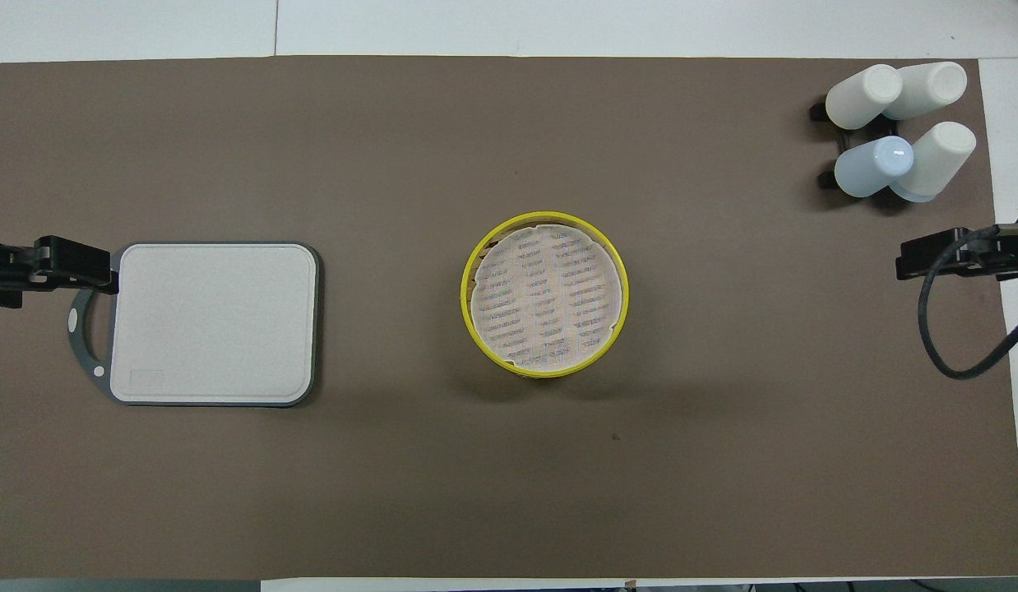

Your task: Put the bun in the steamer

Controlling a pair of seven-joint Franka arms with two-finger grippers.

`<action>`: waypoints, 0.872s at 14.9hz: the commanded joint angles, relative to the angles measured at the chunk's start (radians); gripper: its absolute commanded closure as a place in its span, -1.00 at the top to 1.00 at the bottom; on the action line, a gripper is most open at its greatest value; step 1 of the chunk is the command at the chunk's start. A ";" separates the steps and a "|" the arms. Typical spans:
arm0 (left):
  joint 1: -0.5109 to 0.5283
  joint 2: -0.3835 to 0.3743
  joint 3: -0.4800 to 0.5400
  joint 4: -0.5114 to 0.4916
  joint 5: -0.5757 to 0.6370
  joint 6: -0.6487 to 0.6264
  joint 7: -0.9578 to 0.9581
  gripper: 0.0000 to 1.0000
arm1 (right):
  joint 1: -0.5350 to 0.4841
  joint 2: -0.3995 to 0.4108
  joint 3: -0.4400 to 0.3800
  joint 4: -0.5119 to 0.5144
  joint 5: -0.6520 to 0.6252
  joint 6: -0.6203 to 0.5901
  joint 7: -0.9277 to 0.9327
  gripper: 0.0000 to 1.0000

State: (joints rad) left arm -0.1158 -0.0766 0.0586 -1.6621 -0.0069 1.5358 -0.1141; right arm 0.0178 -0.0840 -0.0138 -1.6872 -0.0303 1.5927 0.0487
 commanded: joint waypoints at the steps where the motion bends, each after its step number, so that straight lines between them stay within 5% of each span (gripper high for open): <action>1: 0.010 -0.014 -0.005 -0.005 -0.018 0.007 0.014 1.00 | 0.051 0.059 -0.037 0.061 -0.066 -0.022 -0.033 1.00; 13: 0.011 -0.014 -0.005 -0.005 -0.018 0.007 0.014 1.00 | 0.050 0.063 -0.109 0.063 0.004 0.023 -0.036 1.00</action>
State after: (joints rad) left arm -0.1158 -0.0766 0.0585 -1.6621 -0.0069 1.5358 -0.1140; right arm 0.0625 -0.0289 -0.1105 -1.6371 -0.0420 1.6063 0.0431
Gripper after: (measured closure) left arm 0.000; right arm 0.000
